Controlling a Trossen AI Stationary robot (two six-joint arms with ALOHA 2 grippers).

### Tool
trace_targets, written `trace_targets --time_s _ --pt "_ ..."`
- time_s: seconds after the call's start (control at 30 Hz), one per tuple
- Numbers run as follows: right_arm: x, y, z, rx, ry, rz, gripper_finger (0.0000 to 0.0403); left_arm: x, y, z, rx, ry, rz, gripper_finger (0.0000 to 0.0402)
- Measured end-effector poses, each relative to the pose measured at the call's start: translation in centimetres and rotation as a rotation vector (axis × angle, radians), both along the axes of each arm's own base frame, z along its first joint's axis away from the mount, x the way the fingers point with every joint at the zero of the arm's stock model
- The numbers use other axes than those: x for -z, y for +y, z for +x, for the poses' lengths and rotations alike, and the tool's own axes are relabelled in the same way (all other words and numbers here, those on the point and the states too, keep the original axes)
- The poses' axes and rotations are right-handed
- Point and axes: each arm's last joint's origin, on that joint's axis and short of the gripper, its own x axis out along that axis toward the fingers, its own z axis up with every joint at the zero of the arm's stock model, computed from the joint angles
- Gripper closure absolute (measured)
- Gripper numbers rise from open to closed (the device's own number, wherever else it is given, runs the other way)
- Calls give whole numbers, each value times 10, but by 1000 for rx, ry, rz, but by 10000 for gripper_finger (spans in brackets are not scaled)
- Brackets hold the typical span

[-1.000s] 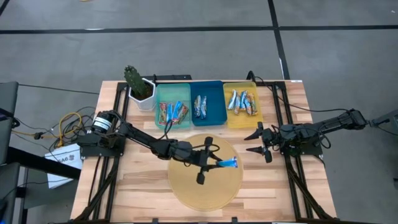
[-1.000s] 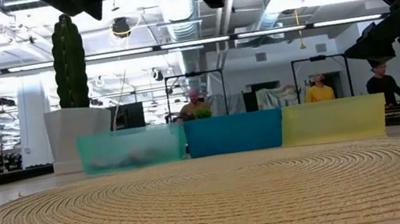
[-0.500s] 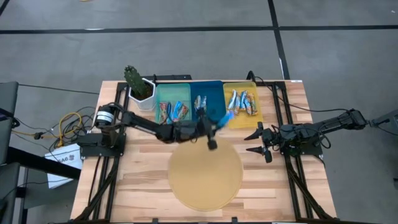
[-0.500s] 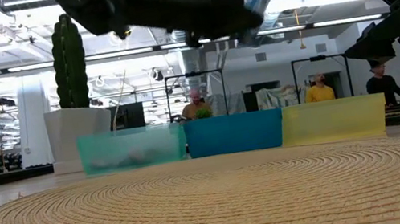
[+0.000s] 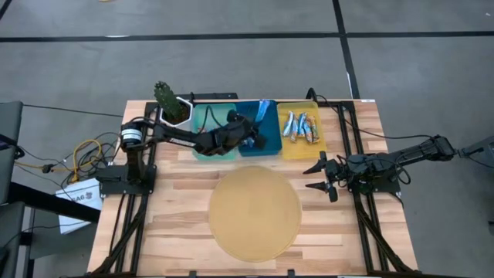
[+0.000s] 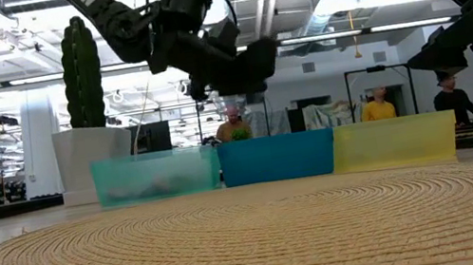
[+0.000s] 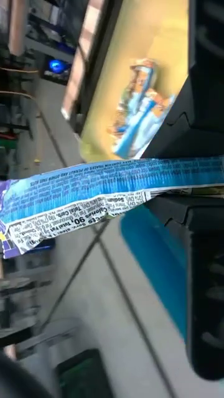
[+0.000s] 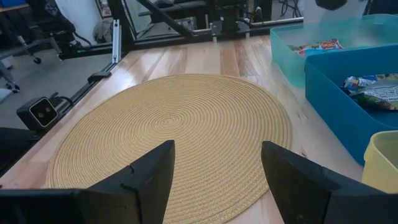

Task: Pick and place Granola Bars by type
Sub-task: Put the blue granola bar into the blue bin, then return to Home Position

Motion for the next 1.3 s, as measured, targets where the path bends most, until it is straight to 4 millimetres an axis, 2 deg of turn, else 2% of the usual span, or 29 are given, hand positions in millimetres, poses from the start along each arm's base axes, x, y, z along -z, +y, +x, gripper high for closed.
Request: trace_targets --time_s 0.27,0.4,0.7,0.93,1.3 --pt "0 0 0 0 0 0 168 14 21 -9 -41 10 -188 336" --pt "0 0 0 0 0 0 168 22 25 -14 -90 40 -275 336" --pt "0 0 0 0 0 1 168 41 25 -23 -129 69 -447 336" --pt "0 0 0 0 0 0 168 44 23 -24 -111 56 -497 334" --pt "0 0 0 0 0 0 168 45 22 -23 -61 60 -531 277"
